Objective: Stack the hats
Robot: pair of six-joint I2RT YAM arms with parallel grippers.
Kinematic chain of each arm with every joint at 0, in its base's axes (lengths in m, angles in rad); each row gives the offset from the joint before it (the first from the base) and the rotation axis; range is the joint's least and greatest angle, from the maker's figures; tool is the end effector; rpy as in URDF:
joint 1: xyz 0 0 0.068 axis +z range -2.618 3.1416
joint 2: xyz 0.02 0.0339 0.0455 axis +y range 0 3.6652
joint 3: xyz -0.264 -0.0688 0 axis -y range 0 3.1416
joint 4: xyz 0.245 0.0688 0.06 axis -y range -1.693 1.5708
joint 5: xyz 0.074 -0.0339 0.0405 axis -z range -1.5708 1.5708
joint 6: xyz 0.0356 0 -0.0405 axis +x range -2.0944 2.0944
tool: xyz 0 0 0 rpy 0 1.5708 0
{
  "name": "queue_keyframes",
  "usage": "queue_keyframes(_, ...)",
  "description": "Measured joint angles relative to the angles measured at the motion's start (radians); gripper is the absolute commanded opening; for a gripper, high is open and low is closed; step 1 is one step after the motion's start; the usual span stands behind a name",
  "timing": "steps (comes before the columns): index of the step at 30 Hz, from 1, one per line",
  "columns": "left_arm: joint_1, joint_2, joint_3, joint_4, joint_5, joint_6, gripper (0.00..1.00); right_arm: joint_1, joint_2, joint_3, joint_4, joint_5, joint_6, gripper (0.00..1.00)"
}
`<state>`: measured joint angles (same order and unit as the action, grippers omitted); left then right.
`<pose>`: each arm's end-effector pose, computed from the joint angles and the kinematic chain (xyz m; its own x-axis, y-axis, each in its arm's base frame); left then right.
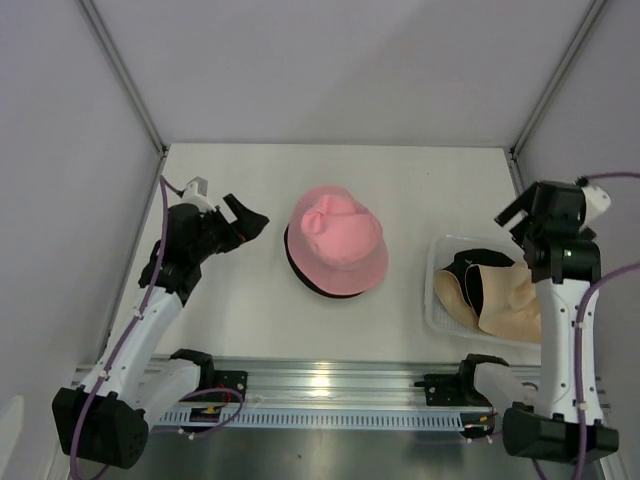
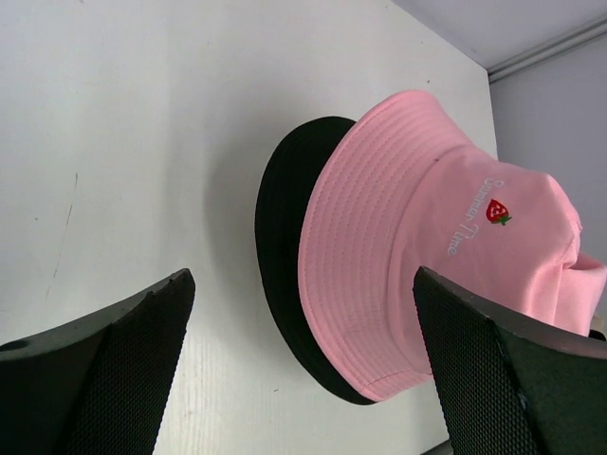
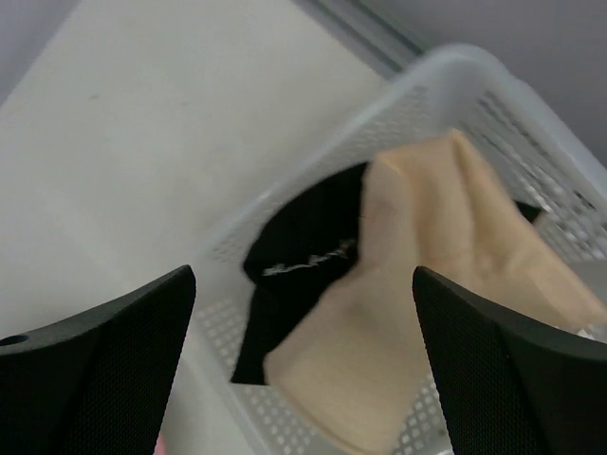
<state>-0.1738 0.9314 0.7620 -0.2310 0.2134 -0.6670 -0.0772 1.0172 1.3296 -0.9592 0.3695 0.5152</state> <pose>0.2097 -0.0445 0.3008 -0.5250 -0.5217 -0.6725 0.0462 0.7715 -0.6346 0.1799 -0.0268 0.4059 -0.3458 0.4876 -0.8017 0.6087 0.7668 0.2038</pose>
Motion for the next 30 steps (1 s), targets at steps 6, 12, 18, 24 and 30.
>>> queue_keyframes(6, -0.026, -0.001, 0.000, -0.023, 0.000, 0.023, 1.00, -0.262, -0.058, -0.199, -0.016, -0.045, 0.060, 0.99)
queue_keyframes(12, -0.034, -0.001, 0.000, -0.042, -0.010, 0.033, 0.99, -0.272, -0.037, -0.346, 0.069, -0.101, 0.076, 0.78)
queue_keyframes(18, -0.034, -0.001, 0.000, -0.065, -0.020, 0.041, 0.99, -0.273, -0.038, -0.424, 0.165, -0.168, 0.064, 0.00)
queue_keyframes(24, -0.039, -0.001, 0.039, -0.118, 0.020, 0.063, 0.99, -0.219, -0.047, -0.275, 0.125, -0.173, 0.030, 0.00)
queue_keyframes(30, -0.093, -0.032, 0.186, -0.158, 0.111, 0.106, 0.99, 0.079, -0.070, 0.040, 0.183, -0.195, -0.015, 0.00)
